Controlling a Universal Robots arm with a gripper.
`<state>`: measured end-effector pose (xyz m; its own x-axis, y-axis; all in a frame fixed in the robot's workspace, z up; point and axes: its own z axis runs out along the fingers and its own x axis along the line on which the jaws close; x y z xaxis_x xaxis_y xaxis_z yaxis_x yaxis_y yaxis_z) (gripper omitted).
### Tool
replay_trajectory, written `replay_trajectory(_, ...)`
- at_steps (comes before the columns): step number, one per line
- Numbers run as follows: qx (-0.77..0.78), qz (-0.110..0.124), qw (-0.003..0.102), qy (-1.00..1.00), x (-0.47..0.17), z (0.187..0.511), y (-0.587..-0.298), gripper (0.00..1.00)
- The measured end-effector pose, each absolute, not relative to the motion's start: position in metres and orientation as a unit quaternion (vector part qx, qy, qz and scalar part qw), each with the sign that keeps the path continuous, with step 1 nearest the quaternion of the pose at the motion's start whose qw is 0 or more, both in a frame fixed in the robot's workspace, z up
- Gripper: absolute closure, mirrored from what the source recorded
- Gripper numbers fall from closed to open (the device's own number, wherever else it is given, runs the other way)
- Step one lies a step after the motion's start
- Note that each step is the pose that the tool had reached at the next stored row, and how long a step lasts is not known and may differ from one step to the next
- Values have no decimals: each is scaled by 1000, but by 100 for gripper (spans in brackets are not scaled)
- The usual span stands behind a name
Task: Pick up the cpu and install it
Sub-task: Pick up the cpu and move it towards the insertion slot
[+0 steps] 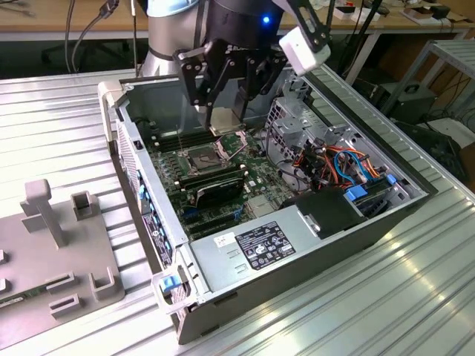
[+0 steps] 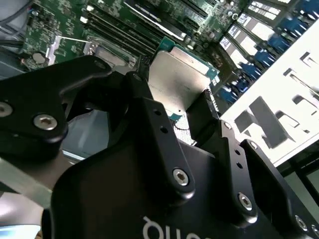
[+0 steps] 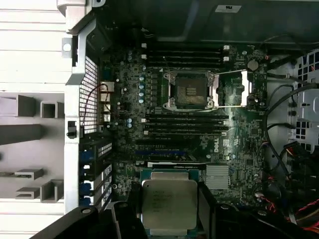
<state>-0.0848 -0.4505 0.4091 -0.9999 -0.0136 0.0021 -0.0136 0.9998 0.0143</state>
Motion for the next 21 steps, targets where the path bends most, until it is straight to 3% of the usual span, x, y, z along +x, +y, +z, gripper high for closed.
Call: replay_trajectory(21, 7, -7, 2, -1000, -53, 405, -436, 45)
